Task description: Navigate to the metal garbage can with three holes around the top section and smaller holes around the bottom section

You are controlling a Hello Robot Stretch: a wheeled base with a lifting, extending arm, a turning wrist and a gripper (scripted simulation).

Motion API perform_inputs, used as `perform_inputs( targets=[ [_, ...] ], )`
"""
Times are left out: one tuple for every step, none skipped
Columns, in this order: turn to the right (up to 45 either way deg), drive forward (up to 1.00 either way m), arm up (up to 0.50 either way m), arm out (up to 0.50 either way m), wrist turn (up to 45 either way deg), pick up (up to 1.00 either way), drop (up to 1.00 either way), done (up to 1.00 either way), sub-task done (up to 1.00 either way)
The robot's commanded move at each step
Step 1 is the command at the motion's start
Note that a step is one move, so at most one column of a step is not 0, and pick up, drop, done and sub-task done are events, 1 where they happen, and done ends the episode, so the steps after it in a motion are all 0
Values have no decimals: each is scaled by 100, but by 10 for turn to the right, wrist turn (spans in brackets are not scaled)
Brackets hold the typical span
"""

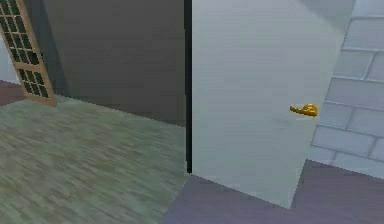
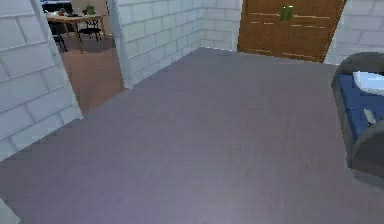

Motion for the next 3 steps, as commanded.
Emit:
perform_inputs(
  targets=[
    [240, 0, 0, 0, 0, 0, 0, 0, 0],
    [0, 30, 0, 0, 0, 0, 0, 0, 0],
    [-450, 0, 0, 0, 0, 0, 0, 0, 0]
  ],
)
